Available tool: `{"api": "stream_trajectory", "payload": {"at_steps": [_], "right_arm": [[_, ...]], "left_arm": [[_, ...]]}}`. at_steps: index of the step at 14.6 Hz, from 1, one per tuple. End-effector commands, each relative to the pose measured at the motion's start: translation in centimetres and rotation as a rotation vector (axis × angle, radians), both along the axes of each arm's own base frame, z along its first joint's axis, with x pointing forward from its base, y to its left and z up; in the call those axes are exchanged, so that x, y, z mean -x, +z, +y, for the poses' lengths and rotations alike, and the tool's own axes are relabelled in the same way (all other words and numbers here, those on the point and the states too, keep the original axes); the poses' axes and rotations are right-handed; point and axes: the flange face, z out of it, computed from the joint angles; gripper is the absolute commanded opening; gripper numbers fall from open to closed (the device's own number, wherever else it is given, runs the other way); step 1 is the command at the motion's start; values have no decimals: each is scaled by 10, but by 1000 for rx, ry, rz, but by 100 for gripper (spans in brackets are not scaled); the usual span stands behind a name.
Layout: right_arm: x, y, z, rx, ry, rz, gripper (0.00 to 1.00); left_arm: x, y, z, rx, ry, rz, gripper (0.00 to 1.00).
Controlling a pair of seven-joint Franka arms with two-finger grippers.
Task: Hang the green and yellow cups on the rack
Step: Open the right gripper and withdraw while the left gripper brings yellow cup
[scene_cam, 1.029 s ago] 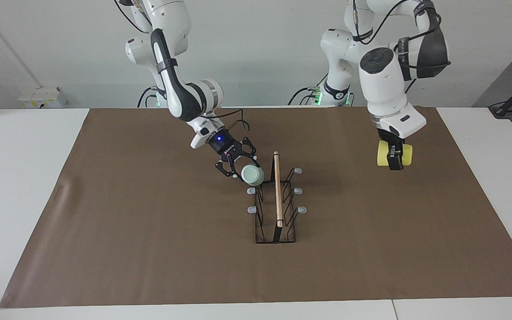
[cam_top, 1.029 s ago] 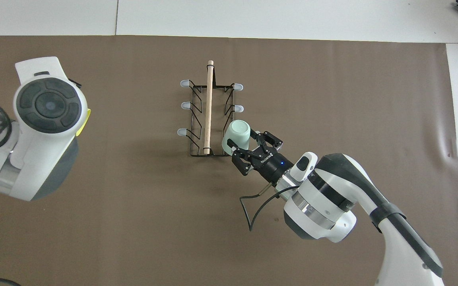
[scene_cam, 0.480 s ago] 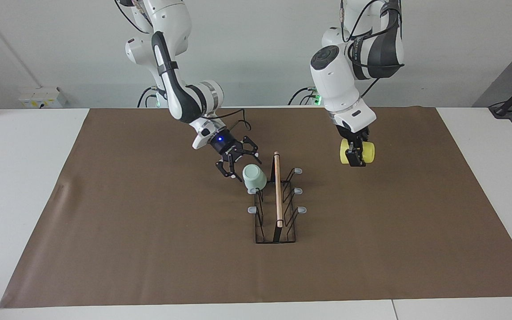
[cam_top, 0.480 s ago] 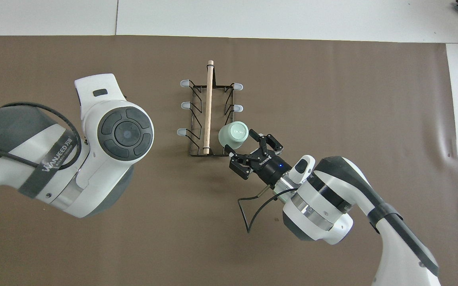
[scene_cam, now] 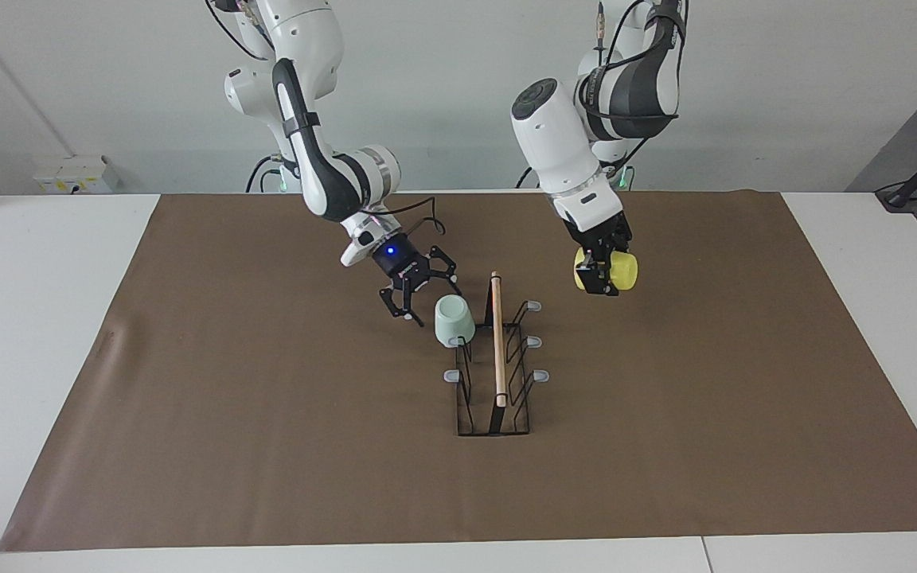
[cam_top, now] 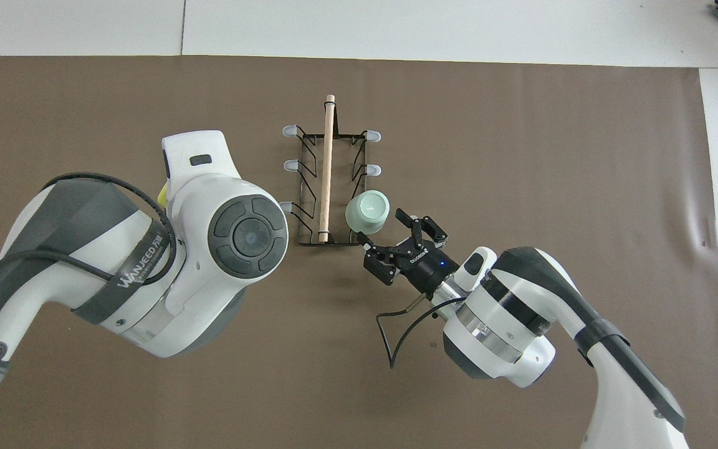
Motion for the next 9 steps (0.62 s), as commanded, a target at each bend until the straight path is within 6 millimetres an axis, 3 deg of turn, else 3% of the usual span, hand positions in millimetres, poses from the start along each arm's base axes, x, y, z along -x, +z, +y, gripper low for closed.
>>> {"api": "stream_trajectory", "payload": {"at_steps": [1,5,7,9], "right_arm": [[15,0,2,4,-125,54,100],[8,8,-28,160,-79,29,100],[-9,19,-53,284,-15,-29,100],[-29,33,-78,412,41,-90,100]], "left_arm": [[1,-6,-11,-43,-12,-20,0],[0,-17,-17,-72,-11,-29,0],[1,-17,-28,-65,-16,-45,0],[2,-32,-43,-97,-31,-41,0]]}}
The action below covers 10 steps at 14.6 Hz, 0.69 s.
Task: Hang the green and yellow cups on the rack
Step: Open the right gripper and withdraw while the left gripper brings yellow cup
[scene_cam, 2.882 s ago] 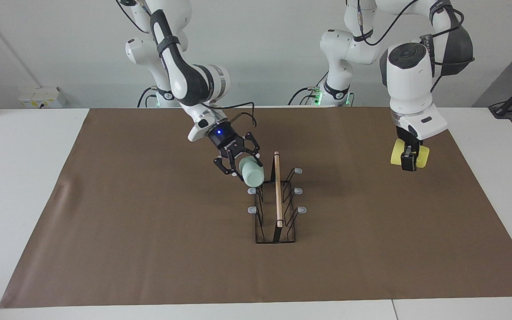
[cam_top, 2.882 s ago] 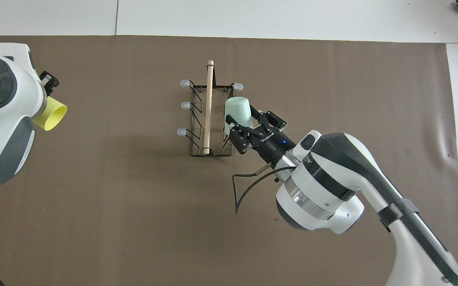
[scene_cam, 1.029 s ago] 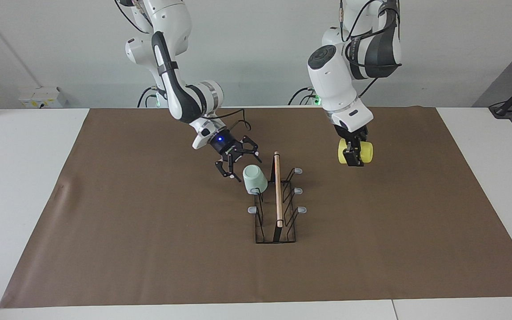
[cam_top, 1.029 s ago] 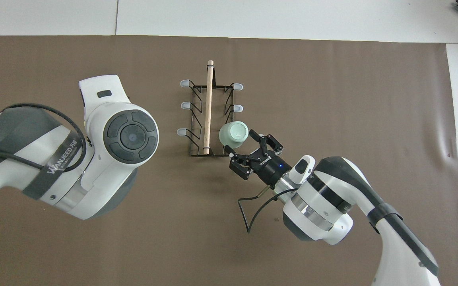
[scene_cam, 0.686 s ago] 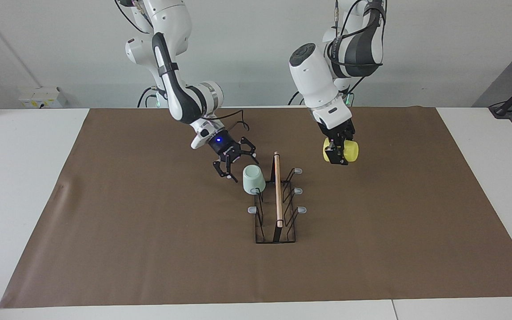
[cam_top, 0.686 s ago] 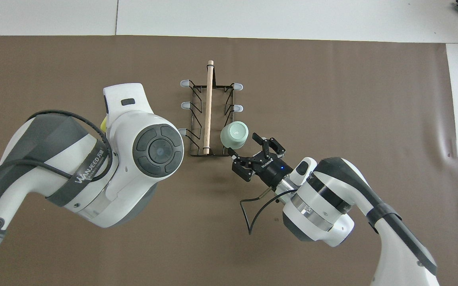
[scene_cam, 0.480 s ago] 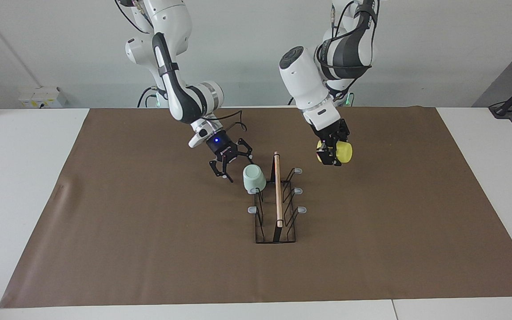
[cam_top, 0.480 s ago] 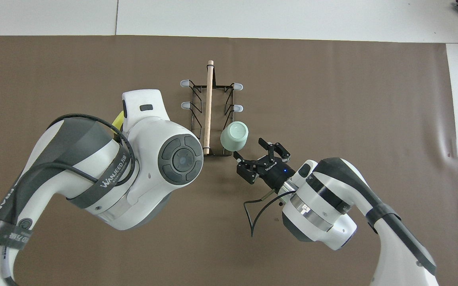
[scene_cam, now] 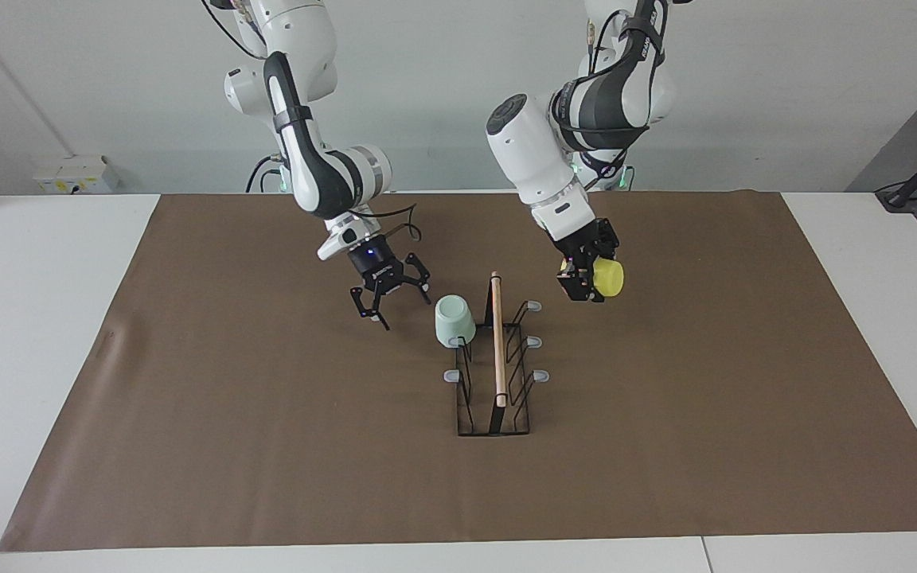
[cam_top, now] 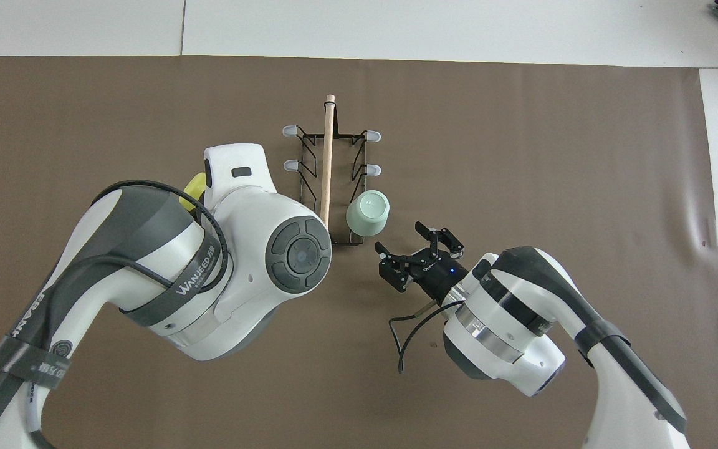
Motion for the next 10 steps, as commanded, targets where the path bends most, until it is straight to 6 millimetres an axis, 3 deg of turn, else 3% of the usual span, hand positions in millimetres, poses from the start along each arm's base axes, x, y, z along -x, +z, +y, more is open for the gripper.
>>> {"api": "stream_trajectory", "payload": {"at_steps": [1,3,5,7,10], "right_arm": [[-19,22,-27,130,24,-69,100],[-34,29,-41,191,61,-112,100],[-55,39,-56,311,163,-184,100],[-67,46,-75,385,204,-220,100],[-94,63,-112,500,315,-310,100]], "left_arm": [[0,-11,-23,-60,-16,-45,0],[3,-30,-35,-97,-8,-76,0],[-5,-26,-47,-94,18,-123,0],[-18,-42,-64,-112,76,-170,0],[-13,-41,-68,-144,82,-174,0]]}}
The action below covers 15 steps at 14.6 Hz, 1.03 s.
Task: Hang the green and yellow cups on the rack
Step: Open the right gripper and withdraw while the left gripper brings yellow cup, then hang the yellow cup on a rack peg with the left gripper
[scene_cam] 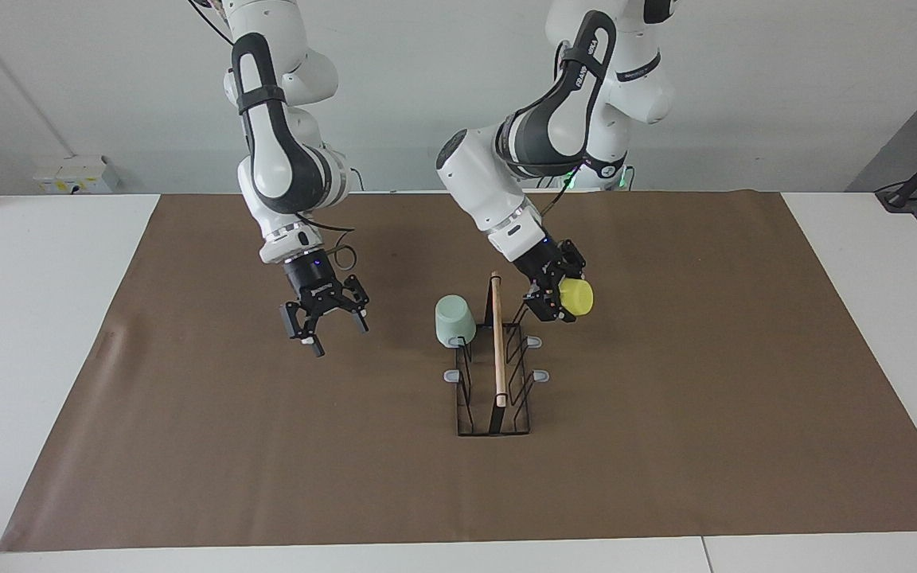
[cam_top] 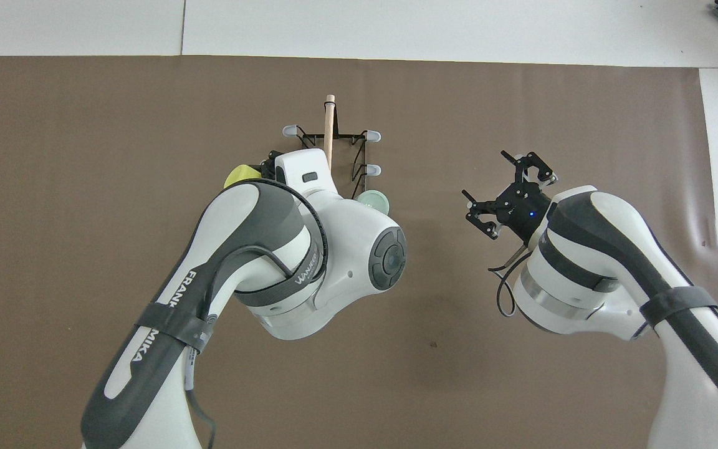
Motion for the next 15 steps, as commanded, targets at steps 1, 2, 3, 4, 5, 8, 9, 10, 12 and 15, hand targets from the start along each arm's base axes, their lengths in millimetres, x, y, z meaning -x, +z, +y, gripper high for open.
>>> {"api": "stream_trajectory", "payload": {"at_steps": [1,2,3,4,5,8,9,10,12,15], "right_arm": [[-35,20,-44,112,122,-90,100],[-43,25,-58,148,183,-103,100],[-48,27,-70,154,218,-94,100],[-54,33,-82,172,269,-88,100],[-62,42,-97,198,331,-73,100],[-85,86,-127,274,456,35,100],[-90,102,-134,324,481,84,100],[-92,115,-141,355,487,141,100],[-91,139,-151,392,482,243,100],[-84,170,-151,488,482,389,100]], "left_arm": [[2,1,-7,-55,37,-31,0],[10,0,-16,-60,25,-30,0],[17,-2,-20,-71,26,-25,0],[24,-6,-24,-74,26,-25,0],[29,-9,-27,-76,24,-26,0],[37,-21,-29,-102,15,-11,0],[38,-25,-27,-113,15,-17,0],[38,-26,-27,-115,19,-23,0],[37,-28,-29,-110,14,-27,0],[36,-27,-35,-73,20,-56,0]]}}
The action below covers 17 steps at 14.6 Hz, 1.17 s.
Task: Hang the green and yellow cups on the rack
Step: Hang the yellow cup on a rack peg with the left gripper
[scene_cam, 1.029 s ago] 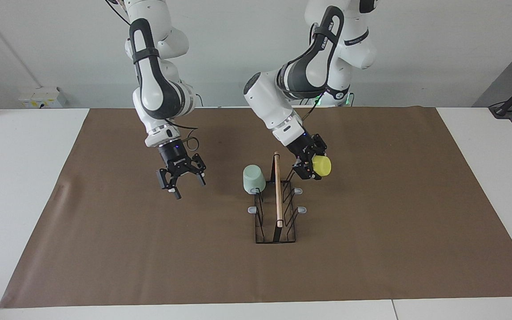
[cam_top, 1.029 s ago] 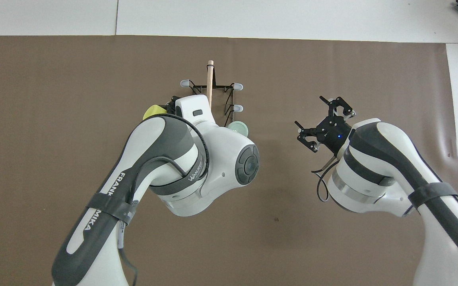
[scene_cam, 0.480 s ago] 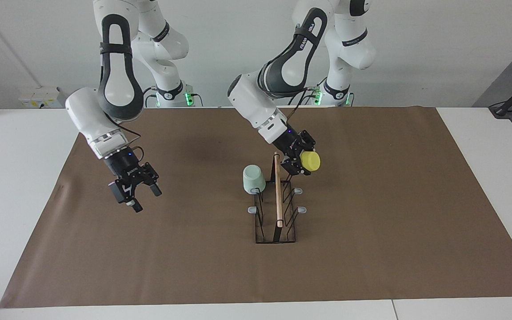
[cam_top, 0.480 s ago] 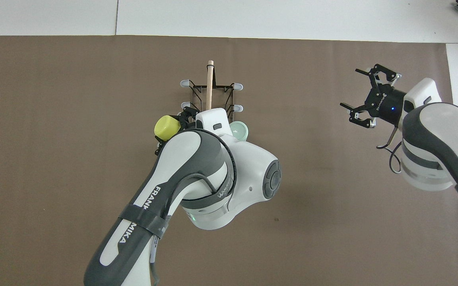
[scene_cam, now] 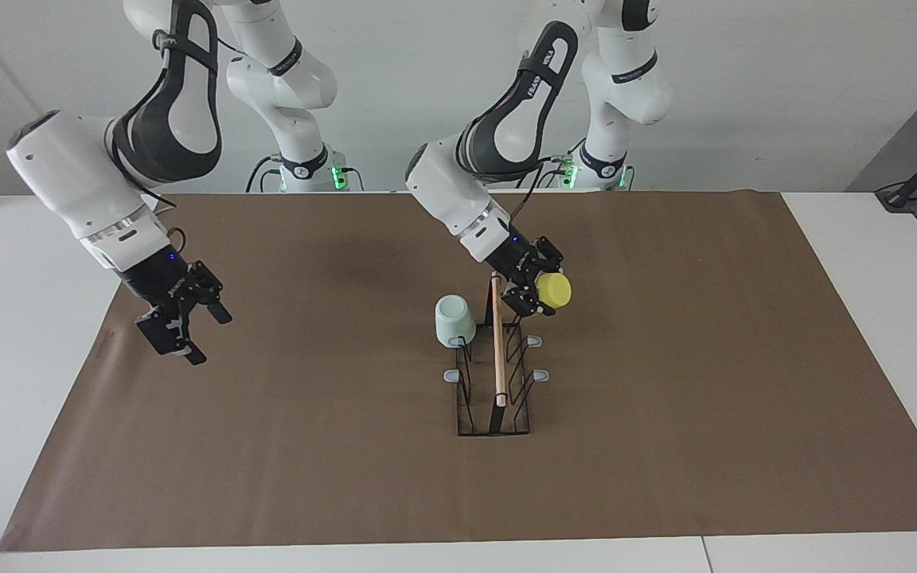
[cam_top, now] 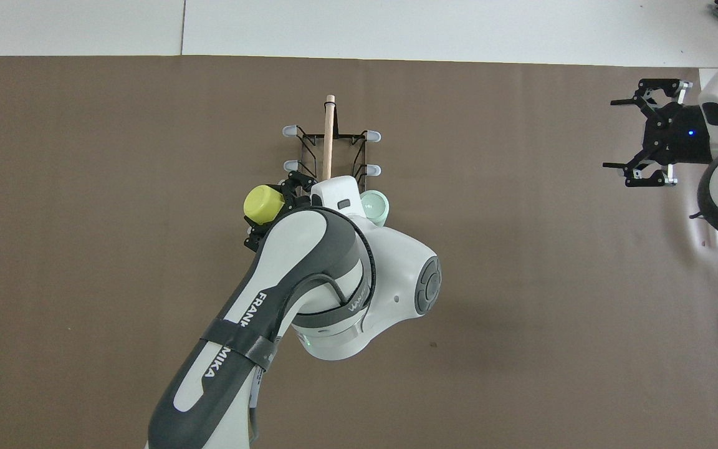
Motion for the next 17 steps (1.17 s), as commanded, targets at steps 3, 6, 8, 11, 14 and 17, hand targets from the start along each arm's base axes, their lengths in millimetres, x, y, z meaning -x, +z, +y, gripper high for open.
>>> {"api": "stream_trajectory", "payload": {"at_steps": [3,6,8,11,14,17], "right_arm": [[18,33,22,173,-84,159,100],[30,49,34,201,-207,256,100],[37,55,35,194,-338,340,100],[55,59,35,205,-550,455,100],[69,66,43,228,-723,515,100],[87,86,58,192,-967,556,100]], "left_arm": [[3,-3,-7,37,7,-57,0],[1,-2,-8,66,23,-94,0],[1,-2,-9,71,23,-94,0],[1,-1,-10,73,24,-96,100],[-1,8,-12,77,27,-106,100],[-12,32,-12,106,21,-122,100]]}}
